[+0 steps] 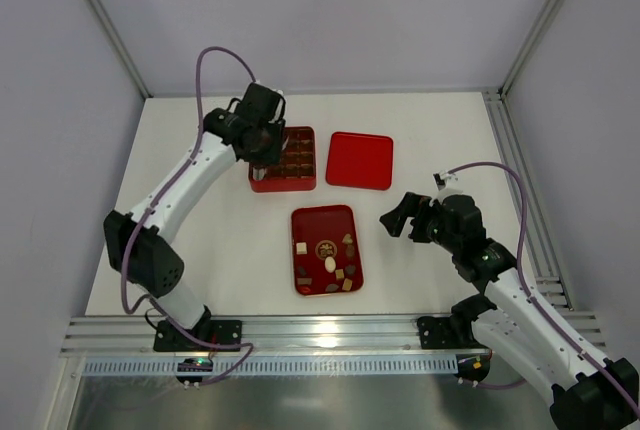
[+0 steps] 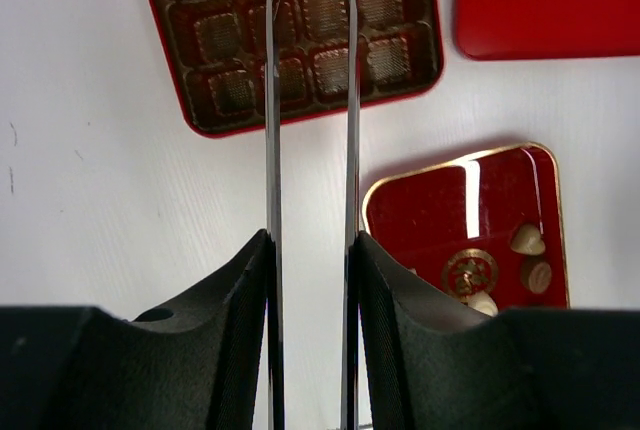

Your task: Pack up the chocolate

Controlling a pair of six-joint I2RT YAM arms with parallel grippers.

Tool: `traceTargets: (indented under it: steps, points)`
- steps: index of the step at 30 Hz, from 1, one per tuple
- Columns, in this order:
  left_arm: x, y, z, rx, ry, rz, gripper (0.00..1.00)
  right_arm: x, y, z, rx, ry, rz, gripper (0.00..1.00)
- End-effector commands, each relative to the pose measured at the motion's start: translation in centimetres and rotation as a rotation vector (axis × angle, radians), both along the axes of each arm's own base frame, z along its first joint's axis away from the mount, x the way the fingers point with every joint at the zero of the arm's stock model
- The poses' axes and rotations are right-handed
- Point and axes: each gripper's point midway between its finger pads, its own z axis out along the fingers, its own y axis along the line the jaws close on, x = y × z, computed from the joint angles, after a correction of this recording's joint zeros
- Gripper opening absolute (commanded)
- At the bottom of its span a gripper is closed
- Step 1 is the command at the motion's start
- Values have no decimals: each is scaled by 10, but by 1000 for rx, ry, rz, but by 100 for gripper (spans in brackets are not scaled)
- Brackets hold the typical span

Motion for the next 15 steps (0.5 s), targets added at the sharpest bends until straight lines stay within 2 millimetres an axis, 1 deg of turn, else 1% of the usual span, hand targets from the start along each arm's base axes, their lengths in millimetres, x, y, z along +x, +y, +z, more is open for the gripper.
traceTargets:
  steps: [1, 3, 4, 6, 7, 8, 10, 11, 15]
  points:
    - [-39, -16, 34, -49, -71, -43, 38, 7, 2, 21, 18, -67, -2, 100]
    - [-59, -17, 33, -47, -68, -51, 38, 6, 3, 21, 23, -64, 1, 100]
    - [-73, -26, 32, -40, -63, -84, 38, 6, 3, 21, 23, -66, 3, 100]
    - [-94, -24, 25, -14, -47, -92, 38, 6, 3, 20, 25, -61, 0, 100]
    - [-107, -31, 23, -14, -39, -119, 38, 6, 3, 20, 25, -64, 2, 100]
    - [-120, -29, 16, -9, -26, -131, 38, 6, 3, 19, 25, -63, 2, 100]
    - [-139, -34, 10, -11, -11, -145, 38, 5, 3, 18, 27, -60, 1, 100]
    - [-150, -31, 5, -12, -2, -146, 38, 4, 3, 16, 27, -56, 1, 100]
    - [-182, -41, -3, -39, 30, -188, 38, 5, 3, 12, 30, -50, -1, 100]
